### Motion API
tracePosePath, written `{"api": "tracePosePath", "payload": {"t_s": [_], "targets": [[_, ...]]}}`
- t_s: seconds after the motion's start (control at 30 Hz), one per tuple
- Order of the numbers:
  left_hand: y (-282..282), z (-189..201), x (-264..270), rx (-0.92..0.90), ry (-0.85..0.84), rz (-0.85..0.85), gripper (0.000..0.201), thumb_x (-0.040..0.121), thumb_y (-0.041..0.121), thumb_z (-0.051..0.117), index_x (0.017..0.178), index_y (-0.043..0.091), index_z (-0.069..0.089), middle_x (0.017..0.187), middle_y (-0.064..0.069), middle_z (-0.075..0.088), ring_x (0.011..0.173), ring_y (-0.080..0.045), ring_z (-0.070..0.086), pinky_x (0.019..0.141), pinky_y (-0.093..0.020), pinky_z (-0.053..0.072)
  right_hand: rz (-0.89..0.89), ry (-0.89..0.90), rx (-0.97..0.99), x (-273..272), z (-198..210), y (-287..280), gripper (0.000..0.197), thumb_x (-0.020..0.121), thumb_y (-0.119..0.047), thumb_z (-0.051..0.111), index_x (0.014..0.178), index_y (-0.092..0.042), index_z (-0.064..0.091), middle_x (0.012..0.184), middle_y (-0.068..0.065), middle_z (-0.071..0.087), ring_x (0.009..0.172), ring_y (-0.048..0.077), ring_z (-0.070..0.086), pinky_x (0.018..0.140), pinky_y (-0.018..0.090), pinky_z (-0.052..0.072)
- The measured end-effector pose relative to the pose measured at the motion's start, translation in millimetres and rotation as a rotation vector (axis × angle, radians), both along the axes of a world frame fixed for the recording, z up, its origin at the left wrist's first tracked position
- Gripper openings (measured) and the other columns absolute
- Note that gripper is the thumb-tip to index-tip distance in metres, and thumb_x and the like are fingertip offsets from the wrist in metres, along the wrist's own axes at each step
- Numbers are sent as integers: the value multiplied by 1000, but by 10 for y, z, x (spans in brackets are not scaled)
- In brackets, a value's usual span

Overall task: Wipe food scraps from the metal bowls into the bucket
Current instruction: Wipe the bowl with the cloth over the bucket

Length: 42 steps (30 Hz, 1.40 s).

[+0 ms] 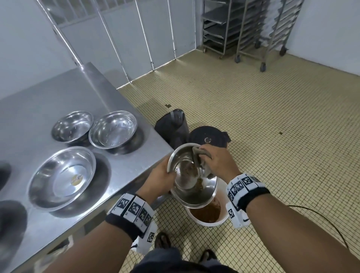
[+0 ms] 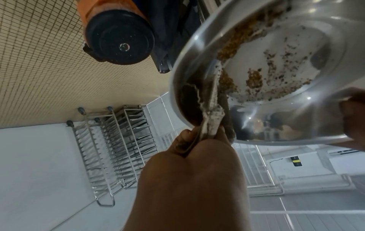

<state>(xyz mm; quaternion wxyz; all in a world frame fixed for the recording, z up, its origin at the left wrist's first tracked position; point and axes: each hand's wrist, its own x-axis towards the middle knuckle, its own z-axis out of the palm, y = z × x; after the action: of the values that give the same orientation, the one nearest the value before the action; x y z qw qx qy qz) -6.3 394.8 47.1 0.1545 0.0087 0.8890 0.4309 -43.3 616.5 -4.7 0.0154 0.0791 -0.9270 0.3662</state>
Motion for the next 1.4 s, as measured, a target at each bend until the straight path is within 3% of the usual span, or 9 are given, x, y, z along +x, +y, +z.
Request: {"api": "tracePosePath", "payload": {"t_s": [0.13,0.27,0.4,0.7,0.83,0.93,1.17,1.33,1.4], "targets": [[-33,-12,35,10,-17,17,43,102,11,54,127,46,51,105,21,64,89,12,63,65,-5,47,25,21,48,55,-27,-27,9,103,-25,53,111,-25,52,74,-8,61,61,10,59,51,22,38],[-37,-2,67,27,-25,39,39,104,13,54,123,46,50,100,28,60,87,11,61,62,-1,44,37,97,43,77,-147,-71,19,100,-22,56,117,-22,65,110,-4,59,79,19,63,66,33,53],[-71,-20,64,4,-61,71,48,100,9,52,133,44,54,117,20,65,101,2,59,75,-10,42,66,88,-9,75,-146,-101,23,100,-17,54,119,-25,65,113,-6,63,91,13,63,79,34,56],[-76,-71,81,-2,-102,53,58,97,13,52,146,45,49,124,14,68,100,4,63,73,-14,48,-37,-8,-299,26,-97,-190,31,99,-3,49,103,-22,73,107,-11,60,96,-3,62,83,11,49],[-97,-62,81,2,-116,61,64,95,7,50,147,45,48,111,16,68,89,2,66,61,-10,50,20,-48,-222,32,-100,-131,26,98,-12,58,116,-29,67,100,-12,64,83,-3,62,70,13,47],[-119,-79,60,7,-127,65,62,95,7,50,145,43,51,116,12,70,95,-3,67,73,-20,56,53,-79,-131,42,-71,-97,22,98,-22,63,115,-32,54,84,-9,67,67,4,63,58,25,50],[-75,-72,70,42,-114,37,47,98,24,57,135,52,56,120,18,70,109,-2,64,95,-35,57,202,153,123,-34,-155,-105,20,98,-23,61,114,-24,72,95,-1,69,79,19,64,67,31,50],[-59,-13,-21,73,-110,79,35,99,18,60,117,48,64,96,17,75,85,-6,74,68,-25,62,368,228,395,-111,-241,-49,19,96,-18,67,113,-16,75,89,5,70,73,28,69,63,26,38],[-42,4,-110,23,-94,95,32,97,25,62,118,48,64,103,17,75,95,-9,73,84,-37,62,387,163,436,-124,-228,-18,25,102,-22,57,122,-19,71,99,5,69,84,26,68,68,26,38]]}}
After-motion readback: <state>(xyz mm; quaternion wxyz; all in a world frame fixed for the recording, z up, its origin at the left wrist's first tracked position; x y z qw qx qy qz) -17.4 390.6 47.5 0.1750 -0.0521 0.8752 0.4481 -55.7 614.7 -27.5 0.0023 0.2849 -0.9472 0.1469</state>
